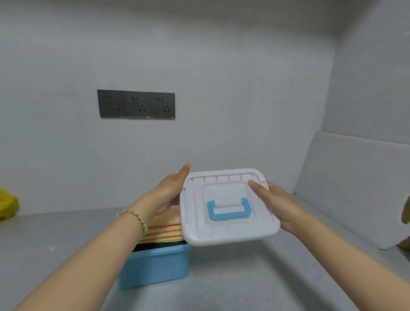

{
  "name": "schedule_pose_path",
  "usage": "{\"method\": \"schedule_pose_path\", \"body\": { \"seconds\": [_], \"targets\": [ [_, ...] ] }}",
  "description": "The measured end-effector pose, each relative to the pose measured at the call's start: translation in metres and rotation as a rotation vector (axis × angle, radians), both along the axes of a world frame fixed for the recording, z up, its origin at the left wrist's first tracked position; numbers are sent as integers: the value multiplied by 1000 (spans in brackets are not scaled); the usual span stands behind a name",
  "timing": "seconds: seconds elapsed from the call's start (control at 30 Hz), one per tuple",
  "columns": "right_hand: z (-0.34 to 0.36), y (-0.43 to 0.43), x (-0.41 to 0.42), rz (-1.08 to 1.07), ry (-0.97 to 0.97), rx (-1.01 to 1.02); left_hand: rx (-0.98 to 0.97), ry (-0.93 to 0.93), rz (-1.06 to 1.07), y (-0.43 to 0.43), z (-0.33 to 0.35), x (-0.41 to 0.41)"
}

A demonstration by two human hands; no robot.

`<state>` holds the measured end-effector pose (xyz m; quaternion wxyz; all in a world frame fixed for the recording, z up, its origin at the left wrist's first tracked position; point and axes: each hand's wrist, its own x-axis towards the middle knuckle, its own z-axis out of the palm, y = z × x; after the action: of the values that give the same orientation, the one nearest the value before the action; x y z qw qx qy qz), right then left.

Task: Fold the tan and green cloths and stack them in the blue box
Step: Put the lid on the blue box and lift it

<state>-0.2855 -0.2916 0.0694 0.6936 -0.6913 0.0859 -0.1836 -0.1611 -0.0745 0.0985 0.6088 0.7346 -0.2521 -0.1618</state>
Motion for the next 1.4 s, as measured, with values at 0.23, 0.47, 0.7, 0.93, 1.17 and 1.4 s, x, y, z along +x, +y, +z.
{"method": "schedule_pose_path", "body": {
  "seconds": [0.23, 0.47, 0.7, 0.93, 1.17, 1.4],
  "targets": [
    [15, 69, 60, -118, -2, 195, -169, 0, 140, 85, -7, 19],
    [17, 134, 115, -67, 151, -102, -241, 80, 225, 140, -25, 51],
    [-13, 139, 120, -58, 311, -246, -24, 55, 250, 145, -80, 48],
    [-32, 135, 119, -57, 375, -306, -20, 40, 323, 134, -99, 46],
    [-51, 137, 116, -105, 289, -288, 5, 26, 389, 133, -114, 44],
    [-67, 133, 124, -105, 300, -295, -67, 92, 392, 133, -129, 43]
  ]
}}
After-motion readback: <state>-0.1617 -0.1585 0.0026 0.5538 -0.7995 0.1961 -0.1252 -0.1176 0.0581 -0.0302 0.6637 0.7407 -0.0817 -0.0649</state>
